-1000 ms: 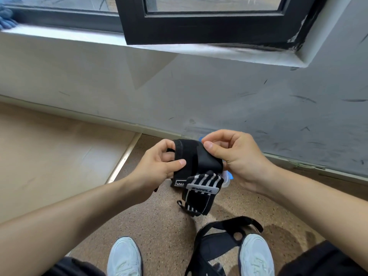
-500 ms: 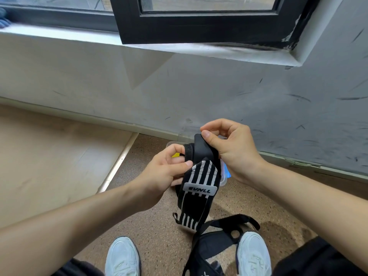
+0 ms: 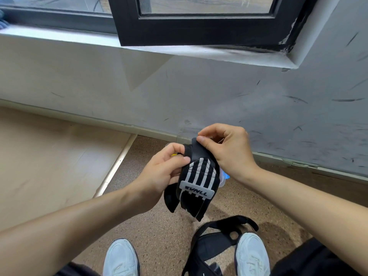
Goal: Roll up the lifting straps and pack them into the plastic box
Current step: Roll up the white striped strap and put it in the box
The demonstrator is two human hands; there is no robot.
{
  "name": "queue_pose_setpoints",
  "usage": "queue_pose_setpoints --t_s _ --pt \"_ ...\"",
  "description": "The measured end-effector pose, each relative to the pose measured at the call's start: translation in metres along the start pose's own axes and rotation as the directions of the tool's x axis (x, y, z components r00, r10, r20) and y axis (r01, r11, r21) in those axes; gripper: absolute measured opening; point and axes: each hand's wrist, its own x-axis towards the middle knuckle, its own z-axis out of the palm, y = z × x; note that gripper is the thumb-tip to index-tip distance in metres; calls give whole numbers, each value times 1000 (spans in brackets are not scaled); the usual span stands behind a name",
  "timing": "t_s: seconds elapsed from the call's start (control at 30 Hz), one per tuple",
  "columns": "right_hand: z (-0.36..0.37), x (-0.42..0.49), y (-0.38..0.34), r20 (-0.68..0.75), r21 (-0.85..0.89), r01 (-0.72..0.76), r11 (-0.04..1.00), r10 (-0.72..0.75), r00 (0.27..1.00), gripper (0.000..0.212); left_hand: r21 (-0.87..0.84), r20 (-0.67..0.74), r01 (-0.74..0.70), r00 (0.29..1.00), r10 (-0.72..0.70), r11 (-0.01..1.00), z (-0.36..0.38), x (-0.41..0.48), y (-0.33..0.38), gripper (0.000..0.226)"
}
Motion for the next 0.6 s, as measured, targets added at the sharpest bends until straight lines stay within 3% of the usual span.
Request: queue_pose_setpoints --t_s 0.13,0.2,0.3,0.4,0.47,0.6 --pt "-2 0 1 108 60 -35 998 29 994 10 19 -98 -45 994 47 999 0 -2 0 36" --pt "-3 0 4 149 49 -60 997 52 987 13 22 -137 -54 989 56 998 -3 -2 0 26" --pt "-7 -3 11 102 36 -164 986 160 982 22 26 -182 -66 981 70 997 -11 0 3 16" --pt "-7 -12 8 271 190 -420 887 364 891 27 37 -207 -76 975 82 996 -15 1 6 13" --pt "-2 -19 6 405 260 -522 812 399 823 30 69 -202 -57 977 70 996 -16 1 6 16" --pt "6 -24 4 364 353 -536 767 415 834 29 101 -201 21 980 0 995 -12 0 6 34"
